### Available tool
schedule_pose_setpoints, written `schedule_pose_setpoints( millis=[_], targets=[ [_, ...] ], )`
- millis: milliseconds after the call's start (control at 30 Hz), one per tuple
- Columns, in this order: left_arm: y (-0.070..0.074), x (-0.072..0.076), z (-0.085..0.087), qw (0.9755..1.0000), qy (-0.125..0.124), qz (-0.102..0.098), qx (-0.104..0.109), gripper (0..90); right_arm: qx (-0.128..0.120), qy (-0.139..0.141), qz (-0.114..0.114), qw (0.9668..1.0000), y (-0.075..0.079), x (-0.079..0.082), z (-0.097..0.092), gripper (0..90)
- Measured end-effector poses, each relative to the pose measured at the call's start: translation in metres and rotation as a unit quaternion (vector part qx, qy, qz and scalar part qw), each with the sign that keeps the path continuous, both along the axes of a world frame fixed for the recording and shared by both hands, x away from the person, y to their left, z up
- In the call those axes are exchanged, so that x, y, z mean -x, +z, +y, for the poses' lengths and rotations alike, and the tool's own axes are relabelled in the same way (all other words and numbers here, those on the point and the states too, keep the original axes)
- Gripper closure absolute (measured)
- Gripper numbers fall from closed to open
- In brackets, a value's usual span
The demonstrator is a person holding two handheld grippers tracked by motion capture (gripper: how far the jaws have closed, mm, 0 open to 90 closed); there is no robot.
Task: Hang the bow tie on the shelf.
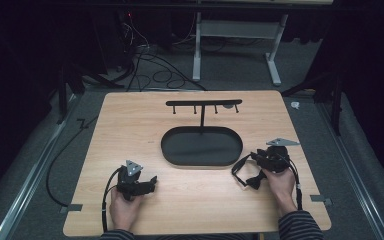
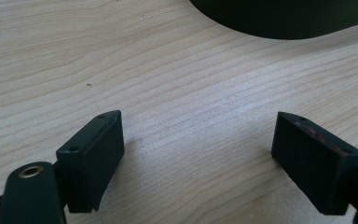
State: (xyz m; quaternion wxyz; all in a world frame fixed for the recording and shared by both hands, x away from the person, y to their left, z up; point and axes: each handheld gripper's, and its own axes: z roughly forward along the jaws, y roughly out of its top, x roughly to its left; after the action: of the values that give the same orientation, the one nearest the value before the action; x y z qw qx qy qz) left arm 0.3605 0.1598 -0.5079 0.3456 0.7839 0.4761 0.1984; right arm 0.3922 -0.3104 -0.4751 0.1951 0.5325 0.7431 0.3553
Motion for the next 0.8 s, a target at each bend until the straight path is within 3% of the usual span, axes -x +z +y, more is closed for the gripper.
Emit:
schedule_pose_setpoints(
  millis=[800],
  targets=[
    [0.000,0.000,0.000,1.0000,0.000,0.000,0.000,17.4,0.003,0.016,0.037,0.9992,-0.015,-0.010,0.002,79.9]
  ],
)
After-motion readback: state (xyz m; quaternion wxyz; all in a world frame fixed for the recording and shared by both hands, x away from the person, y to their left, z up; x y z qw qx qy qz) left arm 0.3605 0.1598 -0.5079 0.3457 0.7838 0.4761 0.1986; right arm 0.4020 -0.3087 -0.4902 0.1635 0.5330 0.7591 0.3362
